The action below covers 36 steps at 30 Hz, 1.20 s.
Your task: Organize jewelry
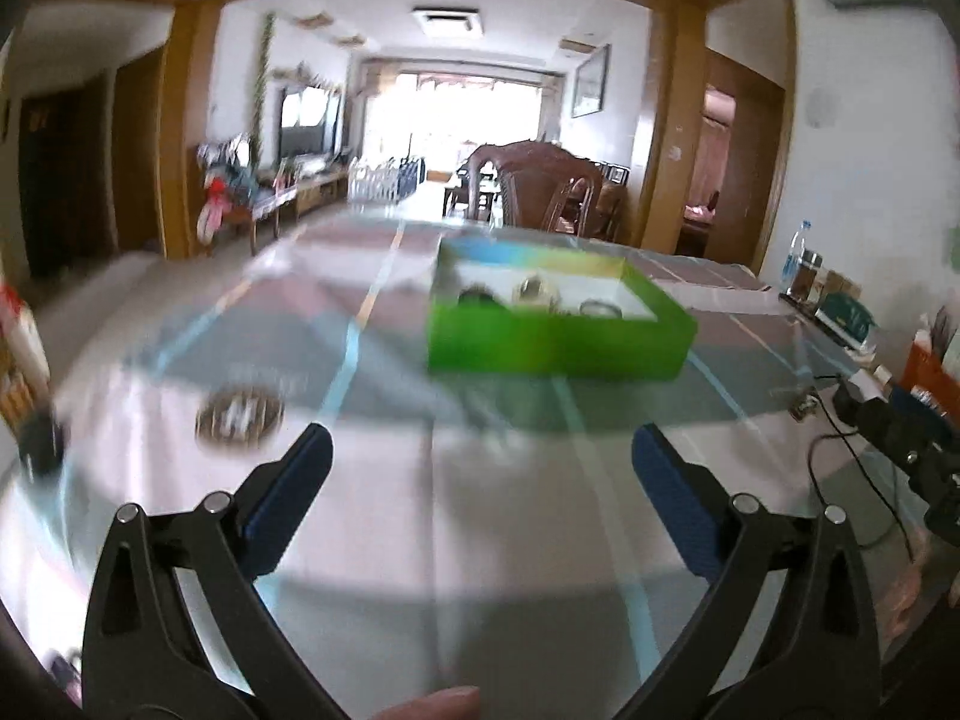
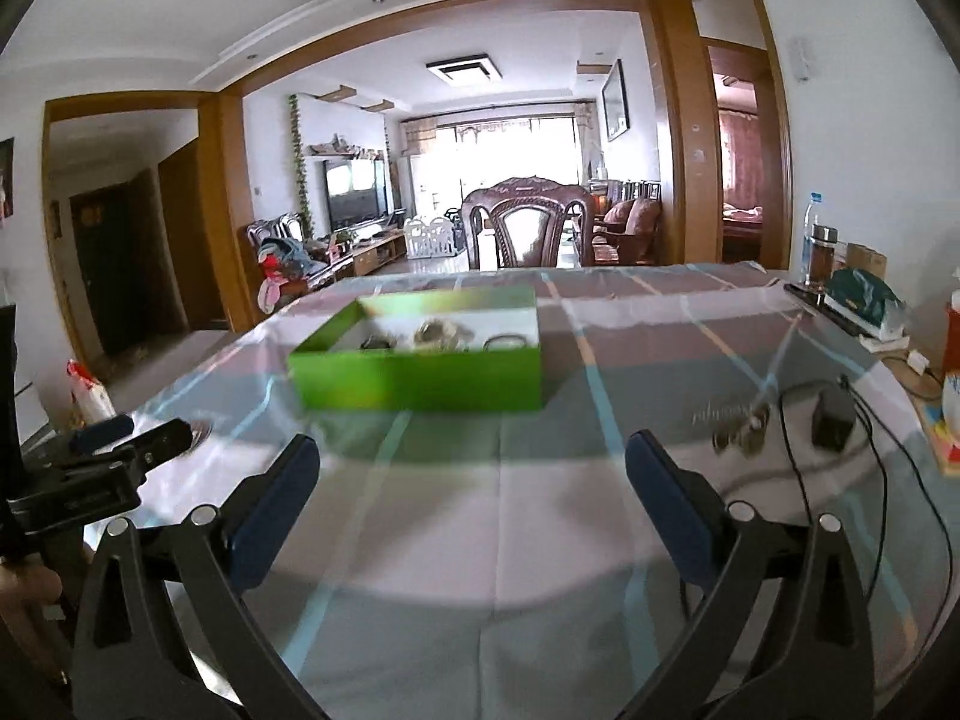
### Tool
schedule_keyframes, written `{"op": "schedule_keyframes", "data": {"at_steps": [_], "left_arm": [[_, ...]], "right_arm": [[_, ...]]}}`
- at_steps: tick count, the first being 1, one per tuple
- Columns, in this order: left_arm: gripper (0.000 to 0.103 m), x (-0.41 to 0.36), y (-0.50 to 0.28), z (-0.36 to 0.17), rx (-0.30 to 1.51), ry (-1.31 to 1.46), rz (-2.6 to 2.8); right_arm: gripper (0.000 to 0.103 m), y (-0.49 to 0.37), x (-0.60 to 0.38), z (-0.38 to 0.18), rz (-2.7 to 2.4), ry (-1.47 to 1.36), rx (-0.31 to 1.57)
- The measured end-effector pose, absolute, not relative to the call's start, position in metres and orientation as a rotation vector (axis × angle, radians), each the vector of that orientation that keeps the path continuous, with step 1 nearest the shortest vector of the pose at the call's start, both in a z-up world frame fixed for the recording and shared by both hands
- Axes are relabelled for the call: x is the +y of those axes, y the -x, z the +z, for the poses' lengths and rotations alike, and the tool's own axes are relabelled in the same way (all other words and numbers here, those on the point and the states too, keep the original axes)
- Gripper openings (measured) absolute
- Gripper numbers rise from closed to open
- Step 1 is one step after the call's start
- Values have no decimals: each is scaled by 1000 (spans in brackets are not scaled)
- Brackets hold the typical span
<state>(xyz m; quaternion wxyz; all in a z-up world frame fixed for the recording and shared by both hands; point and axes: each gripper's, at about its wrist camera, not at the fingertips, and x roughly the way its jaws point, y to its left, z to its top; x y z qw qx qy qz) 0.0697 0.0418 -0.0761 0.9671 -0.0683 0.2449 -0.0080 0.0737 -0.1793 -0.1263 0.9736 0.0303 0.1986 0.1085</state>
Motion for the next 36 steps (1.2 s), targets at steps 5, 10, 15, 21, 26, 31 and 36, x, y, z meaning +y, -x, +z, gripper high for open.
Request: {"op": "schedule_keyframes", "data": {"at_steps": [5,10,15,21,26,31,36], "left_arm": [[99,46,-32,-99,508,134,23],[99,37,-5,-101,504,131,-15],[99,22,22,-96,501,121,-70],[99,14,41,-71,471,50,-61],[99,7,47,-46,413,51,-63],[99,4,53,-37,401,49,-61],[99,3,56,-28,383,63,-79]], "right_arm": [[100,-45,-172,-148,227,-39,425],[100,-15,-170,-151,222,-71,406],[100,14,-170,-144,190,-76,396],[100,46,-174,-119,172,-66,350],[100,54,-180,-105,163,-70,322],[100,63,-183,-104,161,-68,314],[100,64,-184,-101,159,-67,309]]}}
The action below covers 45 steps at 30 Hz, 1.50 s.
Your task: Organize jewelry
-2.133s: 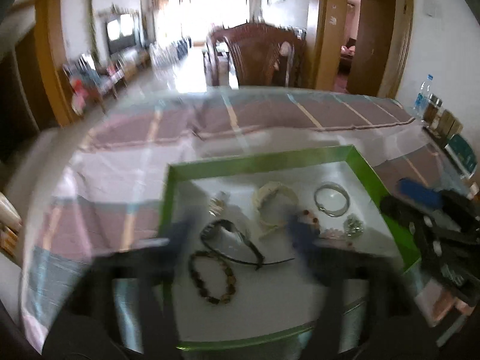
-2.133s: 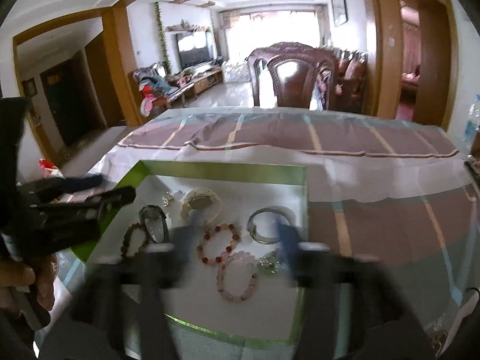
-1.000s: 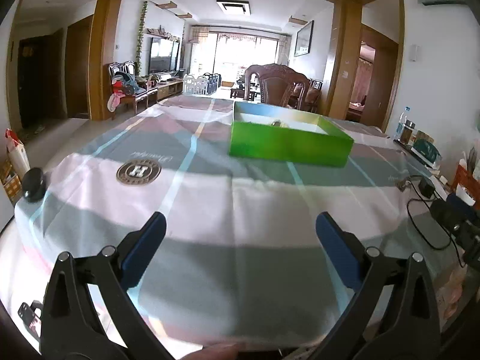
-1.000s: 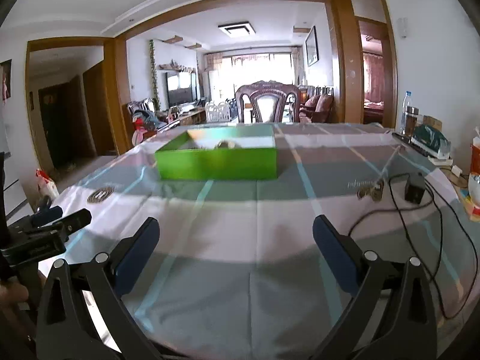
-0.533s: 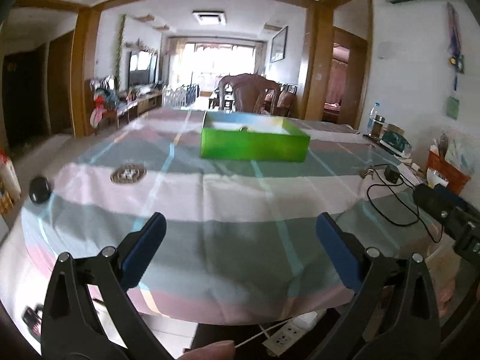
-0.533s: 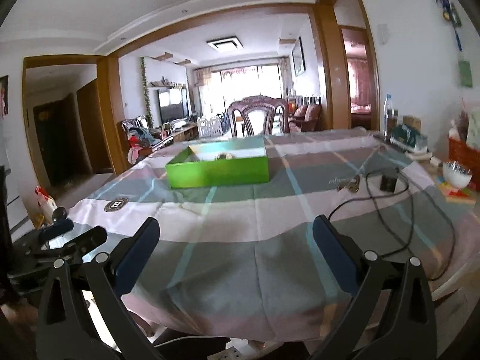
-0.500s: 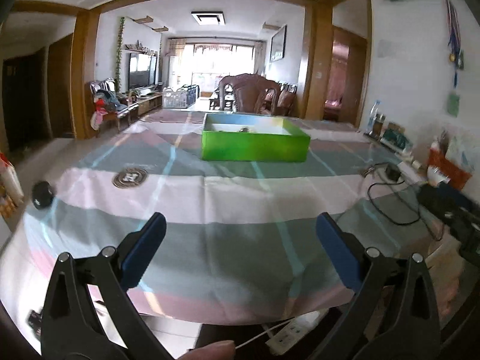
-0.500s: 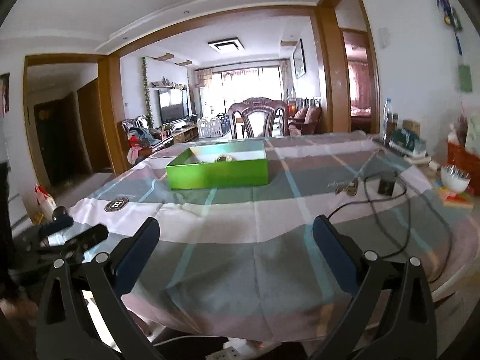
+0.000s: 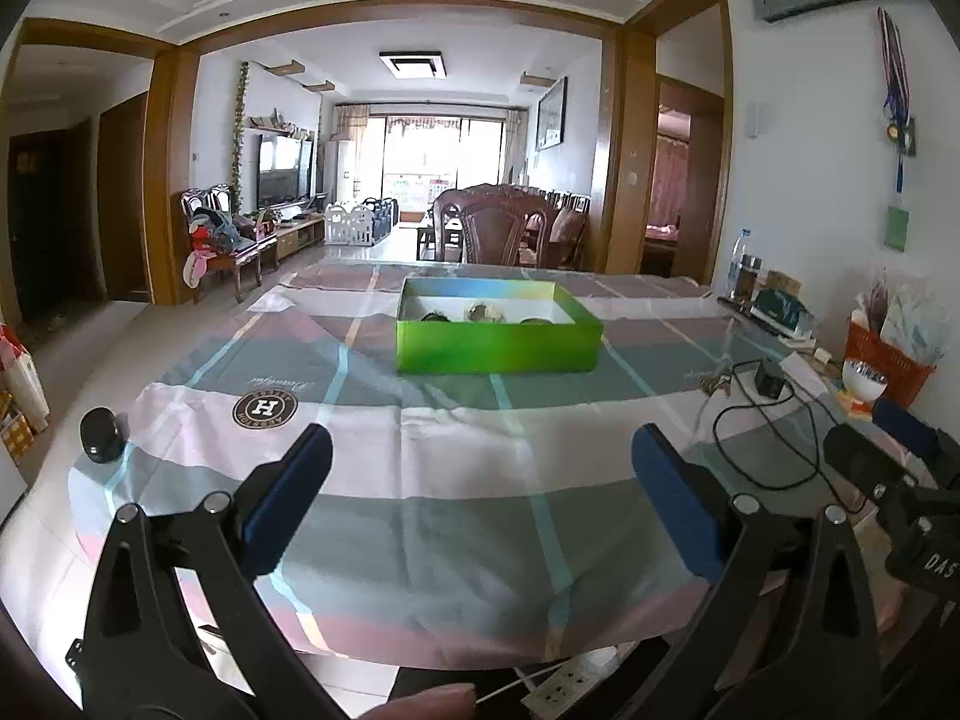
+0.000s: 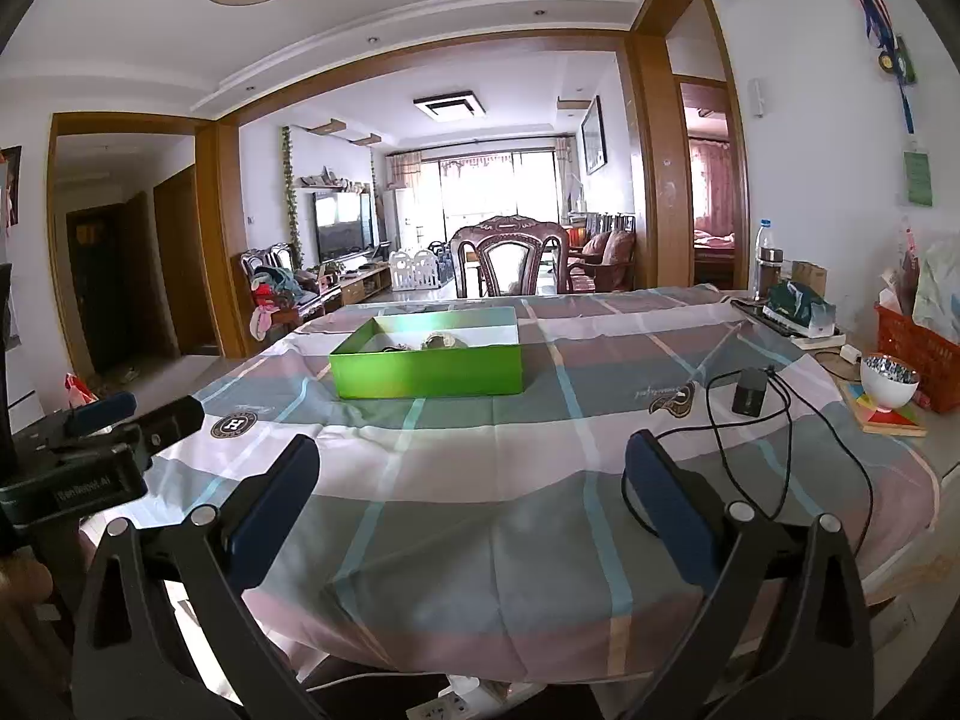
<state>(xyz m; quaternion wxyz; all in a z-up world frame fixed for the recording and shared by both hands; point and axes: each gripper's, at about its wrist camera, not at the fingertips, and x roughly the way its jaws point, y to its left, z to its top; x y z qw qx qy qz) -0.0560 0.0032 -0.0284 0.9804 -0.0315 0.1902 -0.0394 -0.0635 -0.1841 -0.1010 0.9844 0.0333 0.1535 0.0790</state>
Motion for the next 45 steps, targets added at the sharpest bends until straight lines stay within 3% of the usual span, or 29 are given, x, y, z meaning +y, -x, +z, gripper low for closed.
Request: {"op": "schedule_keyframes", "data": {"at_steps": [45], "left_arm": [[99,-1,63,-29,387,71,-98]], "right_arm": [[100,69,-189,-103,151,-58,296]]}}
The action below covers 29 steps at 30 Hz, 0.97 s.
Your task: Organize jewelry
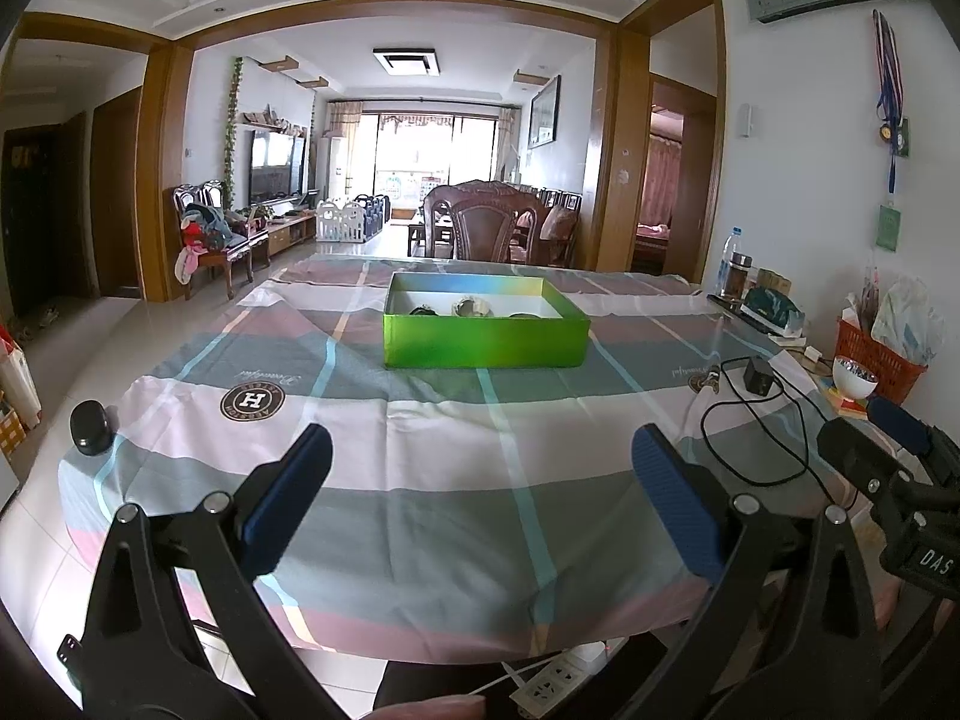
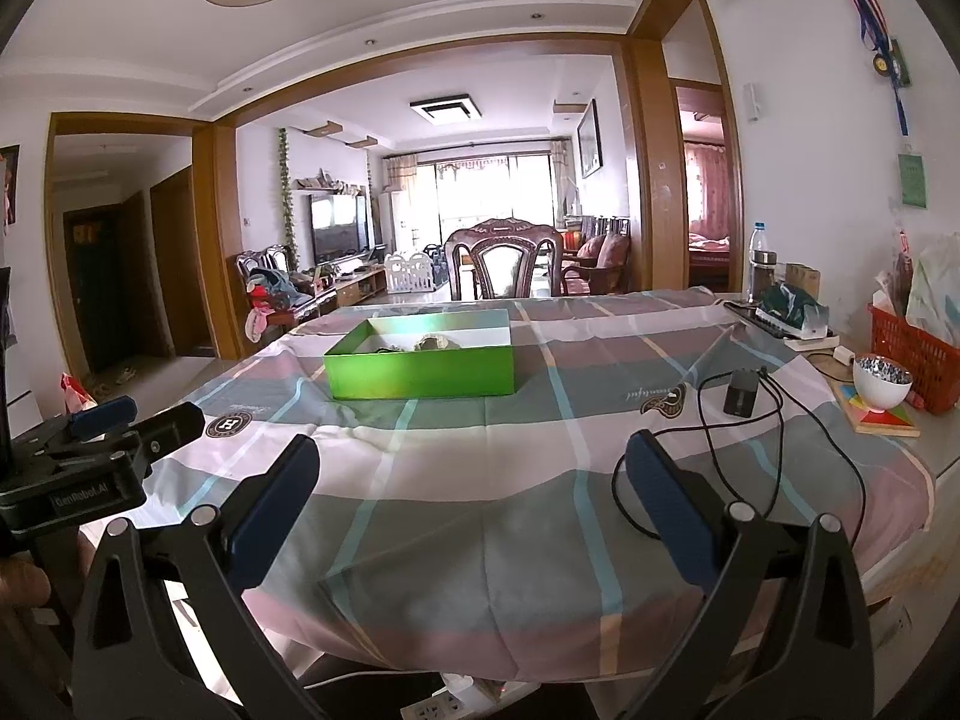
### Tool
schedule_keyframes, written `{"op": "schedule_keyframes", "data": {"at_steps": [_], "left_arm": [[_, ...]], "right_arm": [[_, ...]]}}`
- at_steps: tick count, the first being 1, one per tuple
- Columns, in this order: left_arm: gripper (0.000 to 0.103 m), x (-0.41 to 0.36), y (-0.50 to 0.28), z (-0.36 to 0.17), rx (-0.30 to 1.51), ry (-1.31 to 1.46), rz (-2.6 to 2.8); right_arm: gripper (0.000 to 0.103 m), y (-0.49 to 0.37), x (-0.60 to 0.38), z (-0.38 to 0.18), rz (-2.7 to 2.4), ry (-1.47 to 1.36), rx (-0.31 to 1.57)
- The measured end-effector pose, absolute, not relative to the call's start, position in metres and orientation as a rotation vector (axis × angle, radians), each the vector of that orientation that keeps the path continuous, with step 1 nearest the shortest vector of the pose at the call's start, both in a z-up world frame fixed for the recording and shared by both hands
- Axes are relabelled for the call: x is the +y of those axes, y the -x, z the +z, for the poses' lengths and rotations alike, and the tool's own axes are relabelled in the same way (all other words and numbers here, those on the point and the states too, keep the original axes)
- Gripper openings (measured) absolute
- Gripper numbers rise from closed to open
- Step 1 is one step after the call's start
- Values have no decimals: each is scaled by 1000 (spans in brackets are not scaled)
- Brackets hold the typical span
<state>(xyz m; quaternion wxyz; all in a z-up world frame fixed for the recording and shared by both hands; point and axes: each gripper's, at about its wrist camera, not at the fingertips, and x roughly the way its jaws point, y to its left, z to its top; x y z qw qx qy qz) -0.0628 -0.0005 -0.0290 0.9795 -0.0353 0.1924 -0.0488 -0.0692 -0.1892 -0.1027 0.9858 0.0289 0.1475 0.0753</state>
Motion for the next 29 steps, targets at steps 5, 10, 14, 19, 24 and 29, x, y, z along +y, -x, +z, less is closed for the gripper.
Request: {"op": "schedule_keyframes", "data": {"at_steps": [5,10,14,19,24,29], "left_arm": [[99,-1,62,-28,386,73,-98],[99,-1,62,-28,388,72,-98],[99,-3,65,-31,384,72,-100],[99,-4,68,-37,378,73,-99],[99,0,65,-37,390,90,-104],[99,2,64,-36,392,87,-105]], "right_arm": [[100,70,-190,-105,151,-59,302],[100,71,-191,-109,149,-60,302],[100,71,-191,-111,148,-59,304],[100,72,-191,-112,148,-59,307],[100,72,-190,-112,149,-58,307],[100,71,-190,-112,149,-60,309]]}}
